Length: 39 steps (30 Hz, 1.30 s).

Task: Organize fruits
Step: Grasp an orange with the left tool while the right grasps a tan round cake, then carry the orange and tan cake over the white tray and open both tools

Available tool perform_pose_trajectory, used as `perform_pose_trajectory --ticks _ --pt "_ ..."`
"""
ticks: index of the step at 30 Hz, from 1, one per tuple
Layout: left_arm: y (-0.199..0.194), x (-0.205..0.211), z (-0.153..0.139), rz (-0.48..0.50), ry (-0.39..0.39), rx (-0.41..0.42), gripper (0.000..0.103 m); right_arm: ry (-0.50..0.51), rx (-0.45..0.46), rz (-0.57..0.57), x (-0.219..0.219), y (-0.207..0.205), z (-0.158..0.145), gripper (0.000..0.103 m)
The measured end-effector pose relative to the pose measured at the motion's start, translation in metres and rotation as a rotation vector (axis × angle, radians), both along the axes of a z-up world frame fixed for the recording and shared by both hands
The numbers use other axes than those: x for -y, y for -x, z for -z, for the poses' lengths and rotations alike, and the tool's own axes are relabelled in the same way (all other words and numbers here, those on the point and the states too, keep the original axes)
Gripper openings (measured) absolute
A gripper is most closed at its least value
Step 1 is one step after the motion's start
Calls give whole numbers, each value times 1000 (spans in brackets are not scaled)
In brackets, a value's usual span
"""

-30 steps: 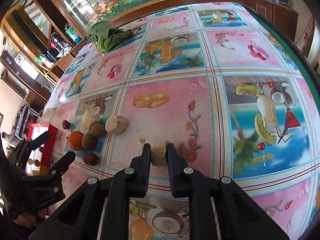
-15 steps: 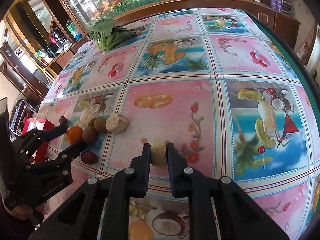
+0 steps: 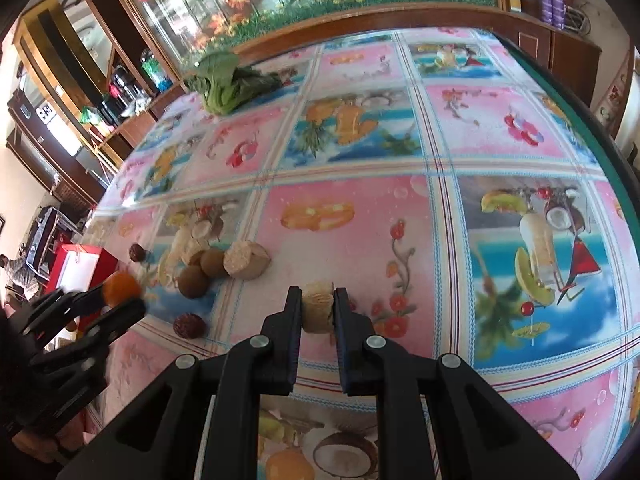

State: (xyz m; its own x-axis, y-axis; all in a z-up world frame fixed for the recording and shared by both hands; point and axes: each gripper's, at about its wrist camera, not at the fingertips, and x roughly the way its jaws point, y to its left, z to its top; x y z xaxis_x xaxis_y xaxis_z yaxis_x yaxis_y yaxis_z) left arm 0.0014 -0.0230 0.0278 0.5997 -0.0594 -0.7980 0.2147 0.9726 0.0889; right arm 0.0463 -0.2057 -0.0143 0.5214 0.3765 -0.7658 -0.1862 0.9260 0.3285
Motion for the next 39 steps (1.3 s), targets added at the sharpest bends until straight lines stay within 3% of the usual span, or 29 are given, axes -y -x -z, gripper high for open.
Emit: perform_pose_trajectory --ticks 8,14,24,31,35,39 --pt "64 -26 -38 -49 13 128 36 -53 166 116 17 8 -22 14" --pt "94 -49 -35 -93 11 133 36 -112 313 173 27 22 -42 14" --pt "114 -75 -39 -129 37 146 36 -109 305 203 23 21 -35 14" --pt "128 -113 -47 -173 54 185 36 -145 326 85 -33 47 -45 13" --pt "135 -151 -52 -252 52 207 36 -207 311 -61 -94 59 -55 13" --pt "145 -198 -57 -353 42 237 36 -183 314 -220 -168 69 -63 13"
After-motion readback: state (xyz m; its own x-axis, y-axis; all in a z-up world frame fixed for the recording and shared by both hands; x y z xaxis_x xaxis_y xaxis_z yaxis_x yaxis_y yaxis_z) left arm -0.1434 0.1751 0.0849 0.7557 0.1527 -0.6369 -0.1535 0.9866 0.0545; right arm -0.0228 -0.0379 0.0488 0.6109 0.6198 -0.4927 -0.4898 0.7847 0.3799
